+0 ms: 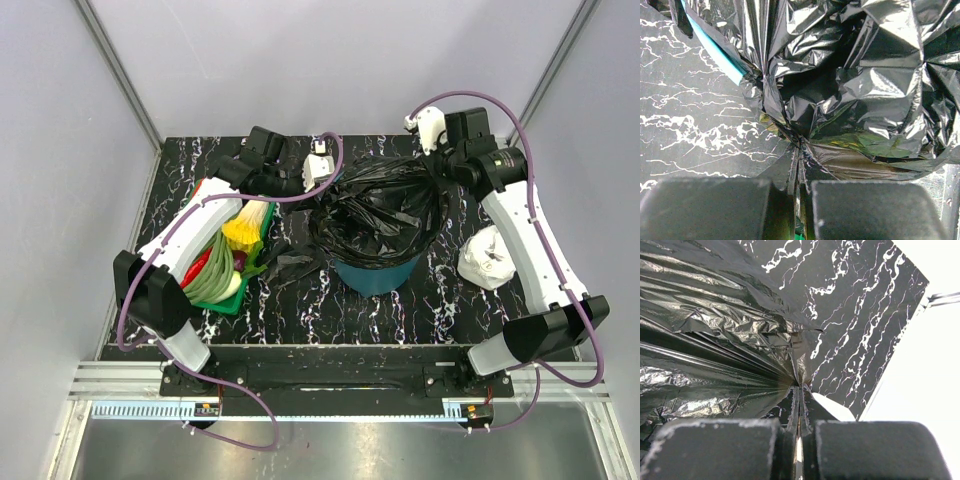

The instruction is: Put the trash bags into the trash bin

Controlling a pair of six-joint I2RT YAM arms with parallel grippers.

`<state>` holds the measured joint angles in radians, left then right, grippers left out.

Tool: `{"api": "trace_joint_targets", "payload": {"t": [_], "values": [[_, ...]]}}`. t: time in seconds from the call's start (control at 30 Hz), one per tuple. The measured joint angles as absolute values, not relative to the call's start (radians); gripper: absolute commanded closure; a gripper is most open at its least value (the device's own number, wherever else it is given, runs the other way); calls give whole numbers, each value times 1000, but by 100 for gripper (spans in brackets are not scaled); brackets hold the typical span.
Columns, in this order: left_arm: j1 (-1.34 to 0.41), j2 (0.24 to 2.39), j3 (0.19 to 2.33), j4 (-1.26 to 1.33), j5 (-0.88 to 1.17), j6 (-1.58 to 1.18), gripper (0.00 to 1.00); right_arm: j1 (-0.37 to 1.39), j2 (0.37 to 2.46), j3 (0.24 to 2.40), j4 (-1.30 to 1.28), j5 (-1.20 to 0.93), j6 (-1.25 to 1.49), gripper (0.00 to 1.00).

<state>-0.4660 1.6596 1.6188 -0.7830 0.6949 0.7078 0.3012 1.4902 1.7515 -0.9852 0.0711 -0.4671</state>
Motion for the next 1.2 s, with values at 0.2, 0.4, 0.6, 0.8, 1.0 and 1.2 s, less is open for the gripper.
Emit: {"api": "trace_joint_targets", "payload": {"t": [0.2, 0.4, 0.6, 0.8, 1.0, 1.2], "values": [[-466, 1658, 1619, -782, 694, 710, 100, 301, 1478, 1702, -977, 84, -472, 100], [-466, 1657, 1623, -773, 694, 710, 100, 301, 1473, 1640, -959, 88, -472, 100], [-466, 1657, 1624, -767, 695, 710, 100, 299, 1470, 1583, -925, 104, -476, 100], [-466, 1657, 1628, -765, 696, 709, 100, 299, 1455, 1551, -898, 104, -475, 100], [-469, 1657, 1634, -766, 698, 707, 100, 299, 1433, 1504, -871, 104, -475, 100], [-479, 1654, 1637, -766, 698, 710, 100, 291, 1423, 1466, -849, 104, -478, 100]]}}
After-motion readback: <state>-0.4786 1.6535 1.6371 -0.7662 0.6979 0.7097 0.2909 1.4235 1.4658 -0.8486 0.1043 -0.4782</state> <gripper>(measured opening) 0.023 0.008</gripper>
